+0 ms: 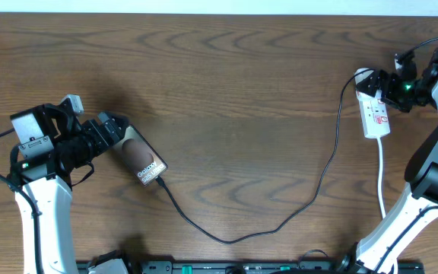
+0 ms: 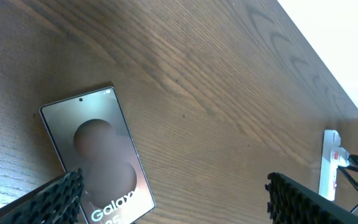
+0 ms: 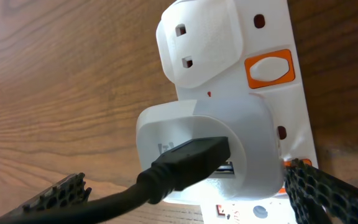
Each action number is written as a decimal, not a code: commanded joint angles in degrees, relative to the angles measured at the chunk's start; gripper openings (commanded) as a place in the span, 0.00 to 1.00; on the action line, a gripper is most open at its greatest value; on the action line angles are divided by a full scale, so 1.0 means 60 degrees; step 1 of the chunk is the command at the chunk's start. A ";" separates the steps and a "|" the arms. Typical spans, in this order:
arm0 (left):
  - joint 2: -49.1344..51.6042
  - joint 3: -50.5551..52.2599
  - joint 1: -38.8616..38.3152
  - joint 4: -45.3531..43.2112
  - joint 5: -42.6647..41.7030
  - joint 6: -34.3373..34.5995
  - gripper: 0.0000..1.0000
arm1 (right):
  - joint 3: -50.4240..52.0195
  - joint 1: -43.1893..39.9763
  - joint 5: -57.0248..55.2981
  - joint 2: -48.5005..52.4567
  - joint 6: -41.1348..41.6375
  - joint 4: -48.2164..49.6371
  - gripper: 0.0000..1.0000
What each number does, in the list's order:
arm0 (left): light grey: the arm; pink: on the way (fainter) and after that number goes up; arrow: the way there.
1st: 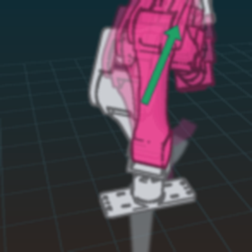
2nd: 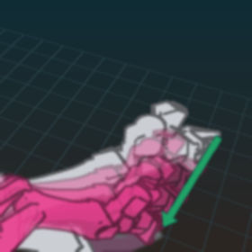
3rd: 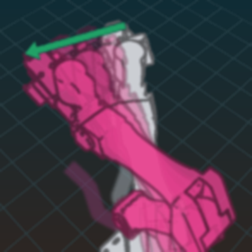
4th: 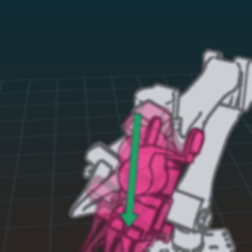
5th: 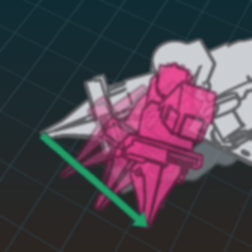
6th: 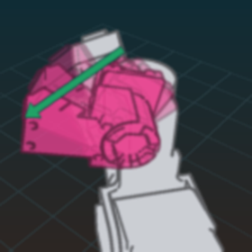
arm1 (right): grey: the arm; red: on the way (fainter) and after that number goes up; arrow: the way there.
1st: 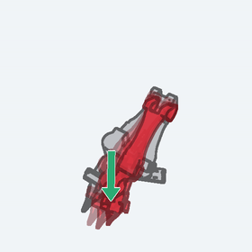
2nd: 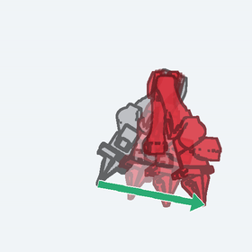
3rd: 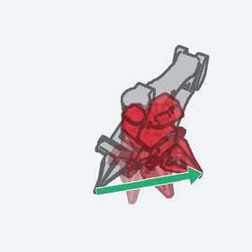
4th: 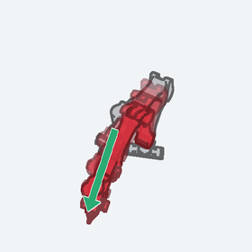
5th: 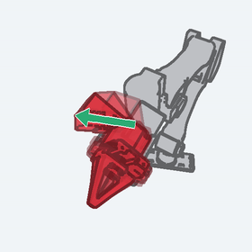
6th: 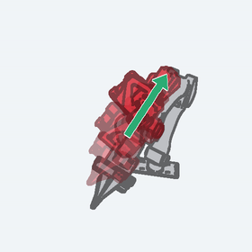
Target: Plug charger to phone and switch on socket
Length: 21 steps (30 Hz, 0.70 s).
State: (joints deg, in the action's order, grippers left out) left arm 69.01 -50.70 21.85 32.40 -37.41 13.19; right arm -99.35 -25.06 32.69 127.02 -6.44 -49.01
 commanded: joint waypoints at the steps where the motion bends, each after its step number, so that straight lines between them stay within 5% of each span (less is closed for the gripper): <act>1: 0.0026 -0.0033 -0.0029 0.0025 -0.0084 -0.0197 0.92 | -0.0076 0.0106 0.0656 0.0102 0.0109 -0.0189 0.99; 21: 0.0026 -0.0033 -0.0029 0.0025 -0.0087 -0.0197 0.92 | -0.0066 0.0106 0.0605 0.0106 0.0106 -0.0444 0.96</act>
State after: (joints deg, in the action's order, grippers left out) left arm 69.01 -50.72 21.85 32.56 -37.41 13.19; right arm -99.72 -25.06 33.76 127.02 -6.39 -51.83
